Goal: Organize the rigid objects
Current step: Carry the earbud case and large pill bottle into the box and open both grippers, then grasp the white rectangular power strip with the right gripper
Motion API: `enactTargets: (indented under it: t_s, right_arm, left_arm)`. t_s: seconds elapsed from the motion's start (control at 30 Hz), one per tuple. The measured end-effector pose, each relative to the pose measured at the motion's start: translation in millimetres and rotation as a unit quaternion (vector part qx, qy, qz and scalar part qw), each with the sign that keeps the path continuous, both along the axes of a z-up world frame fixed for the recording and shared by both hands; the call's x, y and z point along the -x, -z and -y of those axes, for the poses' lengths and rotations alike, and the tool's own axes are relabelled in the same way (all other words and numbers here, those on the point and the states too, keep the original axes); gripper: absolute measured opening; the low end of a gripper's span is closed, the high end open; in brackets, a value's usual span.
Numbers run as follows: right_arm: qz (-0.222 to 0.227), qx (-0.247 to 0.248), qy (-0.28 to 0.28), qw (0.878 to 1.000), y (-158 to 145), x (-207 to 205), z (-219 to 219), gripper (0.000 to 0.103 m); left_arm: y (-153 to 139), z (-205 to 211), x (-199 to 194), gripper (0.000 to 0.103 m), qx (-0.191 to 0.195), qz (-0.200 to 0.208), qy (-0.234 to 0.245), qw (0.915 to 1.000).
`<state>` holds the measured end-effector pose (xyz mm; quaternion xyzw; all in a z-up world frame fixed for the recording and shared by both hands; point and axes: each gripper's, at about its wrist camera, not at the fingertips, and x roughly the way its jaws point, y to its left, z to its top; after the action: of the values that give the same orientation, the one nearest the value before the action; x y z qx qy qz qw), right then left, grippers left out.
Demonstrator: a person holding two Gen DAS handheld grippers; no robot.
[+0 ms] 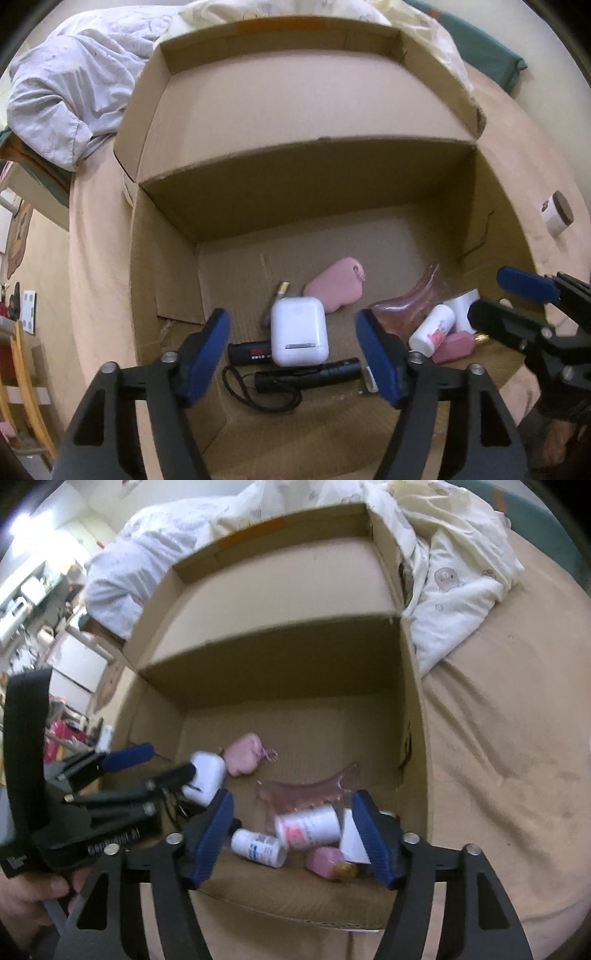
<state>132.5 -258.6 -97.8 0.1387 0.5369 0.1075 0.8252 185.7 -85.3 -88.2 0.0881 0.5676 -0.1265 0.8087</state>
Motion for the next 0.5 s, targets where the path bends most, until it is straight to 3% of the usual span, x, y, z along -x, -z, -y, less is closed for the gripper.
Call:
enactTargets:
  t_s: [0.1,0.13,0.17,0.5]
  right_arm:
    - [0.022,-0.010,0.015,1.000,-8,2,5,0.089]
    - [0.027,-0.012,0.020,0.999,-10,2,6,0.099]
    - [0.033,-0.013,0.025,0.999,-12,2,8,0.102]
    - [0.062,-0.006,0.031,0.998,-20,4,11,0.102]
  left_arm:
    - [-8,1,2,0.085,-0.001,0.018,0.002,0.9998]
    - [-10,0,2,0.086,0.000,0.021,0.002,0.9998]
    - [-11,0,2,0.087,0.000,0.022,0.002,0.9998]
    - [-17,-9,4,0.087,0.013,0.021,-0.014,0.9996]
